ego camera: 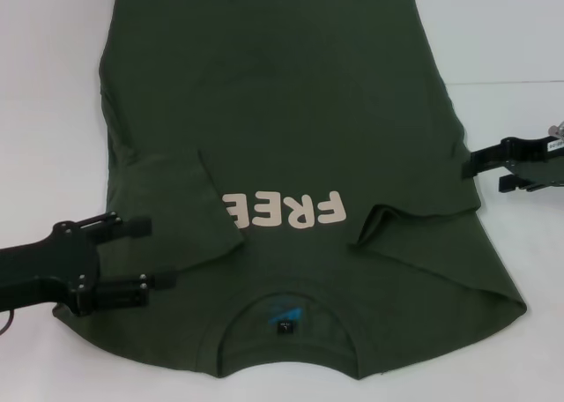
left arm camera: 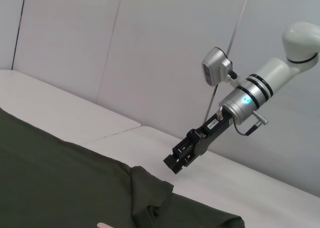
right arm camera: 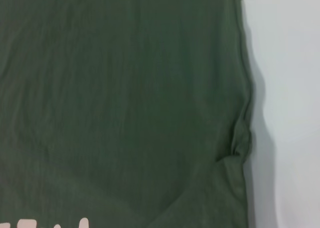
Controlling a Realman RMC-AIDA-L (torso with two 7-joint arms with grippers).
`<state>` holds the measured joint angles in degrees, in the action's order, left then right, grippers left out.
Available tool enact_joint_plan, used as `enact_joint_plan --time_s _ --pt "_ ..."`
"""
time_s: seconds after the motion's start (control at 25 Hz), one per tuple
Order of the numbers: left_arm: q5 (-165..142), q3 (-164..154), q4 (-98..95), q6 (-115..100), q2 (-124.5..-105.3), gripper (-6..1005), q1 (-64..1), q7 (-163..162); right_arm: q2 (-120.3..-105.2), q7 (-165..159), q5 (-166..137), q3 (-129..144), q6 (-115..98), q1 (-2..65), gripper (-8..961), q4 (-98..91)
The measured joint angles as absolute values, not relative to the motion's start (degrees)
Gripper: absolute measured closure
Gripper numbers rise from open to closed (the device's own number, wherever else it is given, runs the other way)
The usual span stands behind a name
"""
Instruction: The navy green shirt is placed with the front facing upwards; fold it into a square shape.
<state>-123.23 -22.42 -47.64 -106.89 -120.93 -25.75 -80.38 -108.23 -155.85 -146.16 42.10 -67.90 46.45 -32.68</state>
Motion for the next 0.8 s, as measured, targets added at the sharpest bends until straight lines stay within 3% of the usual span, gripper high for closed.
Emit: enact_joint_plan --time_s 0.8 --pt "-123.57 -22.59 -47.47 -106.16 -121.02 83 -26.11 -80.16 -110.92 -155.45 -146.23 44.21 -61.36 46.81 204 -29.55"
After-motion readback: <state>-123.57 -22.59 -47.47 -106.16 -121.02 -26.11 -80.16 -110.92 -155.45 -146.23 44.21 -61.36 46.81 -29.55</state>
